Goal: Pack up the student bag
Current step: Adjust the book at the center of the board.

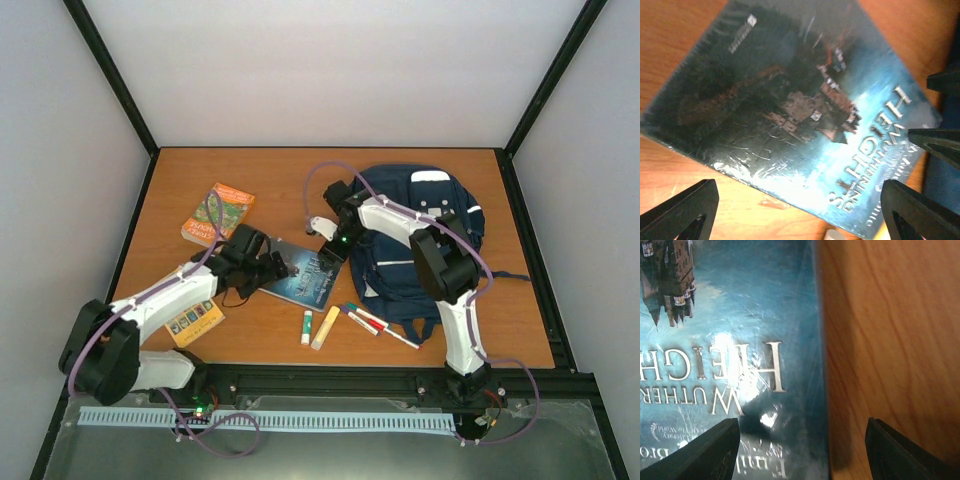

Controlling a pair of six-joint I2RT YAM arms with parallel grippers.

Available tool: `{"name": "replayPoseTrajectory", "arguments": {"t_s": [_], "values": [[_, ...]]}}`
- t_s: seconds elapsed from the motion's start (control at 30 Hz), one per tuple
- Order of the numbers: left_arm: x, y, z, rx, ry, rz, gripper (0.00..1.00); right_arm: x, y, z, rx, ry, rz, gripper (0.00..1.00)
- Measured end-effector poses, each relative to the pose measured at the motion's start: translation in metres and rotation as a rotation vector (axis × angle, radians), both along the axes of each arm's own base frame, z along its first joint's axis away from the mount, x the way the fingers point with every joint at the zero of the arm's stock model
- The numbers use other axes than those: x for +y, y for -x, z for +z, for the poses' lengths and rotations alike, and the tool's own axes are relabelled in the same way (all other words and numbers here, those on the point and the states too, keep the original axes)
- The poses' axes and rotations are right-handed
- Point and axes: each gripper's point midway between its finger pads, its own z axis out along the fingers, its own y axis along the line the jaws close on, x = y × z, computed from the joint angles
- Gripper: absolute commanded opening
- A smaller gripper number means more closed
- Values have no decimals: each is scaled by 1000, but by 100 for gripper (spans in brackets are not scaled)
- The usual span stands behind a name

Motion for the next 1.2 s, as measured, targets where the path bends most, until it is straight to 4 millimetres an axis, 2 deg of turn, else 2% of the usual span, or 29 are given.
{"name": "replayPoseTrajectory", "arguments": {"t_s": [0.1,0.23,0.3,0.37,0.43,0.53,0.67,0.8,0.93,1.1,1.2], "values": [[7,-3,23,-59,-41,-25,100,-7,-6,12,-49,27,-18,72],[15,-17,56,-149,-121,-71,100,-15,-5,51,-113,10,-47,70],[16,-30,59,-153,-159,-92,100,-18,1,66,-125,-12,-58,68],[19,-46,51,-127,-193,-107,100,-23,15,73,-100,-29,-68,66],[25,-55,36,-90,-218,-107,100,-27,29,67,-56,-29,-76,65],[36,-59,20,-38,-232,-97,100,-37,51,47,31,3,-86,63],[43,-62,5,9,-227,-91,100,-43,66,34,103,23,-96,62],[41,-60,-9,58,-223,-105,100,-36,70,28,141,14,-93,64],[42,-59,-12,68,-226,-110,100,-26,71,15,189,23,-83,66],[41,-58,-15,77,-223,-115,100,-13,62,-1,231,40,-96,68],[40,-48,-24,105,-210,-125,100,-6,48,-2,206,42,-104,68]]}}
